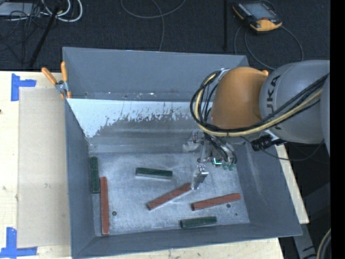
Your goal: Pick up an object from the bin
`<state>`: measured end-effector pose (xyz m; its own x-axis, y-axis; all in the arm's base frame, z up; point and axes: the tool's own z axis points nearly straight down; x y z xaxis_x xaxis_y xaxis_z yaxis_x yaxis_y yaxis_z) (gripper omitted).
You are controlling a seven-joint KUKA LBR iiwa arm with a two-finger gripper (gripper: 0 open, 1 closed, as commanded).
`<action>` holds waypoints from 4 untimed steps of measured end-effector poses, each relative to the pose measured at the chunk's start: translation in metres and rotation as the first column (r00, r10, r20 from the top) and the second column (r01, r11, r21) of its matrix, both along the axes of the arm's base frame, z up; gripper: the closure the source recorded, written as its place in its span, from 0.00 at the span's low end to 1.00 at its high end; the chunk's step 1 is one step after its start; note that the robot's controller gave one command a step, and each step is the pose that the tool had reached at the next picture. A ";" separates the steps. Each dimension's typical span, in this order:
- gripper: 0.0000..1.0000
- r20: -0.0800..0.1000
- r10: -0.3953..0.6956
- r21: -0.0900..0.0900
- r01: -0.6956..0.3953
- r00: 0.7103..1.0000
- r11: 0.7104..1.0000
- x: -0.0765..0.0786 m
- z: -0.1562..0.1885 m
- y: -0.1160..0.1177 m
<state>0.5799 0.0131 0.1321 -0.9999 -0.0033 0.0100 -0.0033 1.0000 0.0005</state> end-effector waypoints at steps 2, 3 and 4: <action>1.00 0.010 0.229 0.001 -0.229 0.973 0.973 -0.063 -0.053 0.040; 1.00 0.010 0.229 0.001 -0.229 0.973 0.973 -0.063 -0.053 0.040; 1.00 0.011 0.183 0.000 -0.183 0.983 0.983 -0.027 0.087 0.023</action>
Offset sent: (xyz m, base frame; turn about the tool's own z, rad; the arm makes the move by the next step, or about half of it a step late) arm -0.0632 0.0391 -0.0529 -0.2327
